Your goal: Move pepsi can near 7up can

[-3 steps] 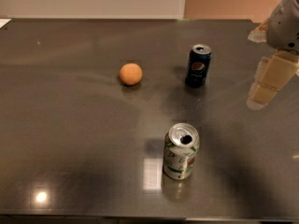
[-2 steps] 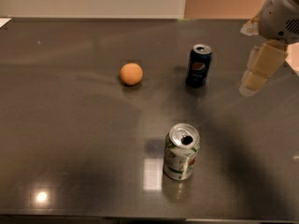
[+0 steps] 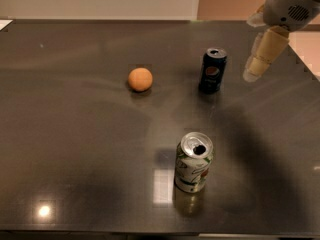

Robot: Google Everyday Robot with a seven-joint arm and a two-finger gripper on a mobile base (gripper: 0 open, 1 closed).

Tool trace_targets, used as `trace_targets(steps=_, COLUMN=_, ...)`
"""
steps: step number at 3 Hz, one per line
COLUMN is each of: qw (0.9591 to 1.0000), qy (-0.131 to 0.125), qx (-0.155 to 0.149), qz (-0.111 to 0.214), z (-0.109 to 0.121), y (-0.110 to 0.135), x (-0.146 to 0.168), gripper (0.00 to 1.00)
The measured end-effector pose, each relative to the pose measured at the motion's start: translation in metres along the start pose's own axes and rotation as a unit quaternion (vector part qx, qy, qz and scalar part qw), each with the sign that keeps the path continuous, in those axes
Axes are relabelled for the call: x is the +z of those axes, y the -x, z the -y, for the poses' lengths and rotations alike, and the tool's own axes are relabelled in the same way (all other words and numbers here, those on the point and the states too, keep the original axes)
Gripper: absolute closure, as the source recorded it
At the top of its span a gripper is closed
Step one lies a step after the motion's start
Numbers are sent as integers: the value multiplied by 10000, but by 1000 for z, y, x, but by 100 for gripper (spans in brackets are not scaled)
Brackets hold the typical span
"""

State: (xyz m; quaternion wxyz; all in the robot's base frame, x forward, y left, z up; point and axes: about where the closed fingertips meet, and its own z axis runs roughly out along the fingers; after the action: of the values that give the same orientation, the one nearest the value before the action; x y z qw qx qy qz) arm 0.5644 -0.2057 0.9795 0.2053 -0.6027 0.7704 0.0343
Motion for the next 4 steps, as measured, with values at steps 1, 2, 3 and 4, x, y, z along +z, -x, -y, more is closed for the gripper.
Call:
trace_targets(steps=1, qw=9997, qy=112, qx=160, qz=145, z=17, y=2, x=19, gripper=0)
trace_targets(steps=2, qw=9990, qy=175, qx=323, qz=260, z=29, y=5, x=38, gripper=0)
trace_targets(steps=3, qw=9974, qy=154, qx=552, qz=437, z=41, y=9, x=54, gripper=0)
trace_targets(steps=4, qw=9954, qy=199, qx=734, qz=586, z=50, y=13, x=71, gripper=0)
